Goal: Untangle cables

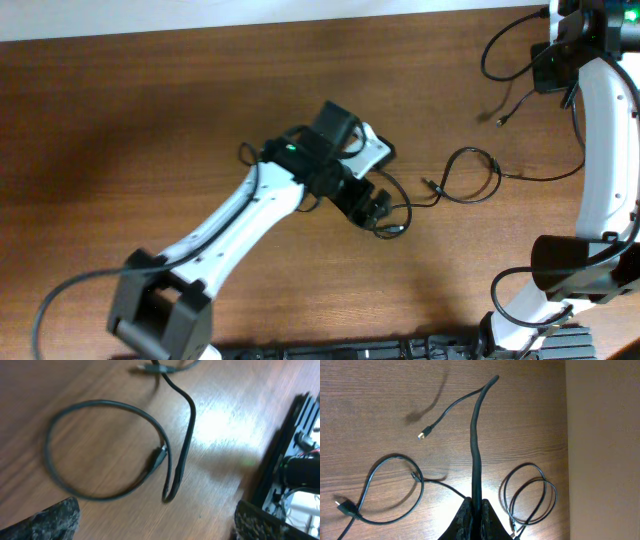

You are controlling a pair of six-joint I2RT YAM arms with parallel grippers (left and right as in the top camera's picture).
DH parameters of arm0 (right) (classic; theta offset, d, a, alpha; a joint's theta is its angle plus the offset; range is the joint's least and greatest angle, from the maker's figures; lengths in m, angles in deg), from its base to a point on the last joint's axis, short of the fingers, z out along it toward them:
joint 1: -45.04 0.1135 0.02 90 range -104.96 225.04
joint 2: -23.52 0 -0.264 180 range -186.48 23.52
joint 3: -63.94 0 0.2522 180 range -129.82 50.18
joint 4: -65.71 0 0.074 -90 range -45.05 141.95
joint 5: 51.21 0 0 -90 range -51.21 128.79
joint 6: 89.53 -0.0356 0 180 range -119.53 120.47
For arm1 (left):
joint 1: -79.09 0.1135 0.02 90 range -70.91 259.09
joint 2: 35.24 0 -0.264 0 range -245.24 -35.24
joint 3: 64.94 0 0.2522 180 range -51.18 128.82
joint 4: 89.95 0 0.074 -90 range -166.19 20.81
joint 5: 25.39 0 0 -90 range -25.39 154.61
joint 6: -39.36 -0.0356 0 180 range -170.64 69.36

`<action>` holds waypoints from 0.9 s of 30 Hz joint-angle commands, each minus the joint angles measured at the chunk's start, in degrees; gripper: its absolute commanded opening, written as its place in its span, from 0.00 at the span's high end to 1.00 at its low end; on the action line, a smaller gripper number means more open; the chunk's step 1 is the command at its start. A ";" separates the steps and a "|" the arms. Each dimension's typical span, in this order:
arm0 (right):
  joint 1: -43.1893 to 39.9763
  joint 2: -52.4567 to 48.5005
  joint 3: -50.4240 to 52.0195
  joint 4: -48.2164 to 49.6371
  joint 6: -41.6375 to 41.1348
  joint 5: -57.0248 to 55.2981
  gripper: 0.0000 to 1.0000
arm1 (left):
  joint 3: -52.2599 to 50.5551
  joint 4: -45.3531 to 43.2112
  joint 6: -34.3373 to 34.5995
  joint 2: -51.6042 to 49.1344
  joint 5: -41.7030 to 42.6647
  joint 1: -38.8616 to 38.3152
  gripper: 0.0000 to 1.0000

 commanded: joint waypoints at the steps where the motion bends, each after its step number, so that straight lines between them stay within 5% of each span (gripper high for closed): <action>1: -0.15 -0.11 0.15 -0.02 0.13 0.31 0.96 | 0.66 -1.73 -1.14 -3.30 1.40 -2.14 0.01; 10: -0.15 -0.11 0.15 -0.22 0.13 0.48 0.96 | 0.66 -4.52 -0.87 -10.27 1.25 -4.26 0.00; 11: -0.15 -0.11 0.15 -0.22 0.13 0.48 0.96 | 0.66 -4.50 -0.87 -10.56 1.25 -4.26 0.11; 12: -0.15 -0.11 0.15 -0.24 0.13 0.48 0.96 | 0.66 -4.52 -0.85 -10.78 1.25 -4.26 0.48; 15: -0.15 -0.11 0.15 -0.42 0.13 0.48 0.96 | 0.68 -4.68 0.22 -10.75 1.42 -4.26 1.00; 22: -0.15 -0.11 0.15 -0.42 0.13 0.48 0.96 | 0.90 -4.00 2.86 -8.41 1.42 -2.36 1.00; 27: -0.15 -0.09 0.15 -0.42 0.13 0.48 0.96 | 1.25 -3.13 3.02 3.56 1.18 6.03 1.00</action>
